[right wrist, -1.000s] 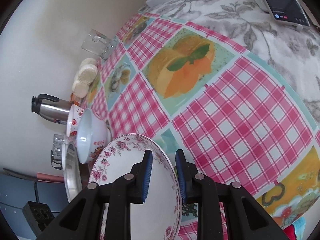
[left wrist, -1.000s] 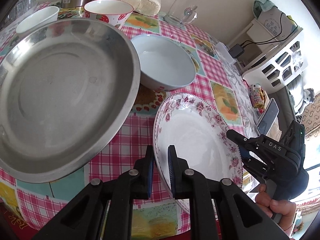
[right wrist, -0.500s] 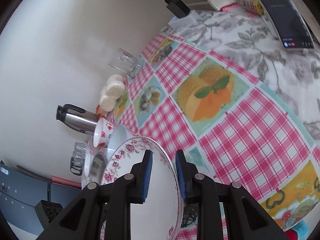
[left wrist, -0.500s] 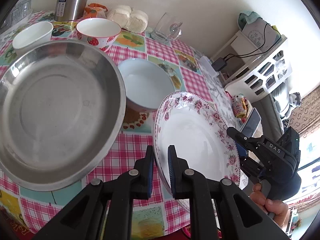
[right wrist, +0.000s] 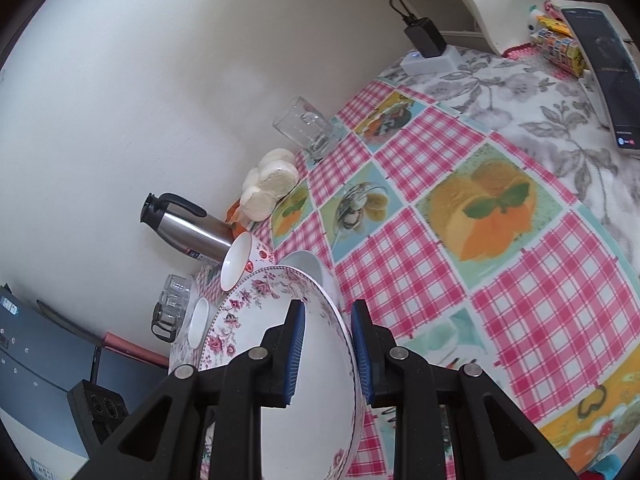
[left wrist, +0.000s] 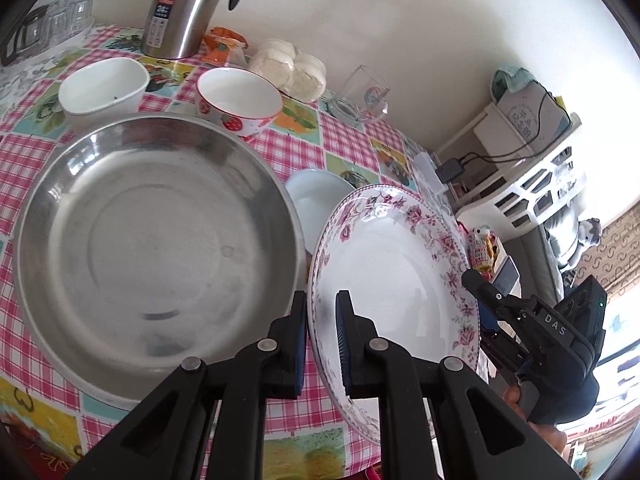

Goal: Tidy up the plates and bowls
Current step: 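Lift the floral plate with both grippers and carry it over the steel tray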

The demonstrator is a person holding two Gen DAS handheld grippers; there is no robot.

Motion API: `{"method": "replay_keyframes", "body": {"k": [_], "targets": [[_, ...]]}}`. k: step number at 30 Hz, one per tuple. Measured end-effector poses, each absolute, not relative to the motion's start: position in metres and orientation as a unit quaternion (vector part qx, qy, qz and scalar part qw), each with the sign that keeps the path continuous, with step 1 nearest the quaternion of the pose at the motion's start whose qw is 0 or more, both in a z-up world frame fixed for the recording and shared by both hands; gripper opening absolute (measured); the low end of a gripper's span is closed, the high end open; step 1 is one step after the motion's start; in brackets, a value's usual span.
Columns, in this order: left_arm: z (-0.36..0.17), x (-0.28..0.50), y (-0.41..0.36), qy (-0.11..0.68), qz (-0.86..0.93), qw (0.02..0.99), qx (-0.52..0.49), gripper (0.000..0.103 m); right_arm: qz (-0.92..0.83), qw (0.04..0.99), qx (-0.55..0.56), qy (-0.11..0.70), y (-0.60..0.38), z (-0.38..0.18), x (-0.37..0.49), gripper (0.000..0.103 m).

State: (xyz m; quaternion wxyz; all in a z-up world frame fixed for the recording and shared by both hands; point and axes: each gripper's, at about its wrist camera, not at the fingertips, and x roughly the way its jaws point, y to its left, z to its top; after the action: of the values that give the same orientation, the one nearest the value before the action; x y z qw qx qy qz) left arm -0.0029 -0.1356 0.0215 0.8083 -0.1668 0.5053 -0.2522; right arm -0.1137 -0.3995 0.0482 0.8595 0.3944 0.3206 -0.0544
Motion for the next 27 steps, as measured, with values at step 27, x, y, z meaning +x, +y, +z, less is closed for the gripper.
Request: {"method": "replay_keyframes", "body": {"k": [27], "targets": [[0.036, 0.040, -0.005, 0.480, -0.183, 0.804, -0.298, 0.013, 0.018, 0.874, 0.331, 0.354, -0.288, 0.067, -0.031, 0.026]]}}
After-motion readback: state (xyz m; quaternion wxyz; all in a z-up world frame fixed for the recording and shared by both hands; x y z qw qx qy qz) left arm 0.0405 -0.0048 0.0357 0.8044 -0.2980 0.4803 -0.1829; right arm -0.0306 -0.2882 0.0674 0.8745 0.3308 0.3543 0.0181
